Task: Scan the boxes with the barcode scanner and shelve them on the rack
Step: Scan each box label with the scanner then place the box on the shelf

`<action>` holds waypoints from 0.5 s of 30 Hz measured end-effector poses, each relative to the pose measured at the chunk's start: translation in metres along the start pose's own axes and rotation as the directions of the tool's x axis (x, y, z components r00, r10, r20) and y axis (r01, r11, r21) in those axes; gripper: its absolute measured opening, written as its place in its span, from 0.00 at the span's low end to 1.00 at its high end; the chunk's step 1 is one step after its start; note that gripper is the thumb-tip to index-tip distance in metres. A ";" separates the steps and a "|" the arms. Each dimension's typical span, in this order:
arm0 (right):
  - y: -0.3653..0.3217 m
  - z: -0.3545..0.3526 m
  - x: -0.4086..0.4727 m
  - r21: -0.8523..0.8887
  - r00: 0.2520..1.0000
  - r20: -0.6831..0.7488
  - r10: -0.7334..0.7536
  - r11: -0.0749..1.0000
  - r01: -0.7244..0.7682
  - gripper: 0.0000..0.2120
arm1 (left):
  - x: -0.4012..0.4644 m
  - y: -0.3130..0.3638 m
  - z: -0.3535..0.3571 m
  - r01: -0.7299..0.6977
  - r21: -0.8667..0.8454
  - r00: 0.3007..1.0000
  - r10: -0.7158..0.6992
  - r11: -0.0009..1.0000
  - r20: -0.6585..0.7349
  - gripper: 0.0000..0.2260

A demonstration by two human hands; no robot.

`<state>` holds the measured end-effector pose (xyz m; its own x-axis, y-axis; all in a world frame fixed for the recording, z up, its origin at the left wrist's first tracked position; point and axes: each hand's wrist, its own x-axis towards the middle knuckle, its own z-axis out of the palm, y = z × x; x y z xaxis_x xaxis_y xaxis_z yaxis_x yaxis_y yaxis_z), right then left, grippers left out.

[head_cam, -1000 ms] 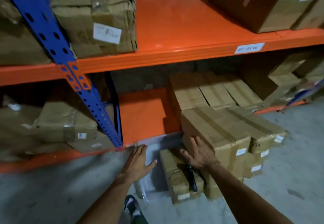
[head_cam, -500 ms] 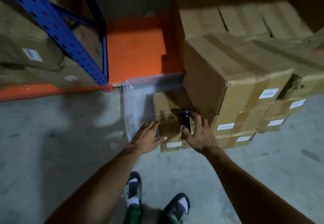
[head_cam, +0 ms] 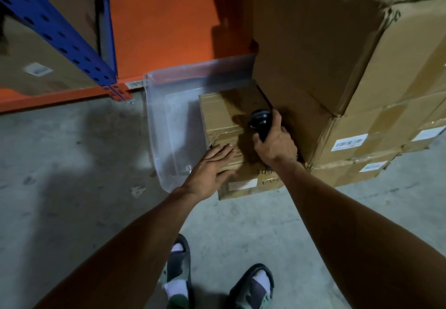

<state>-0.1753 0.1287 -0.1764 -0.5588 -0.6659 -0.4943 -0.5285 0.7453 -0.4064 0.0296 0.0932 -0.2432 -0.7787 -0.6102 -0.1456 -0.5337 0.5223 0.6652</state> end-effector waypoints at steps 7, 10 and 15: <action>0.009 -0.021 -0.050 0.456 0.999 0.007 -0.049 0.889 0.040 0.33 | 0.000 0.010 -0.008 0.091 -0.129 0.991 -0.077 0.987 0.109 0.26; 0.030 -0.012 -0.087 0.606 0.997 -0.009 -0.071 0.793 0.062 0.32 | 0.002 0.009 -0.008 0.089 -0.108 0.989 -0.075 0.990 0.126 0.27; 0.061 0.022 -0.139 0.703 0.996 0.081 -0.023 0.710 -0.041 0.32 | 0.000 0.007 -0.004 0.062 -0.081 0.994 -0.055 0.995 0.094 0.26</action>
<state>-0.1160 0.2678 -0.1491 -0.4925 -0.6782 -0.5455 0.0973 0.5799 -0.8088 0.0275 0.0943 -0.2357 -0.7758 -0.5793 -0.2500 -0.5528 0.4332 0.7119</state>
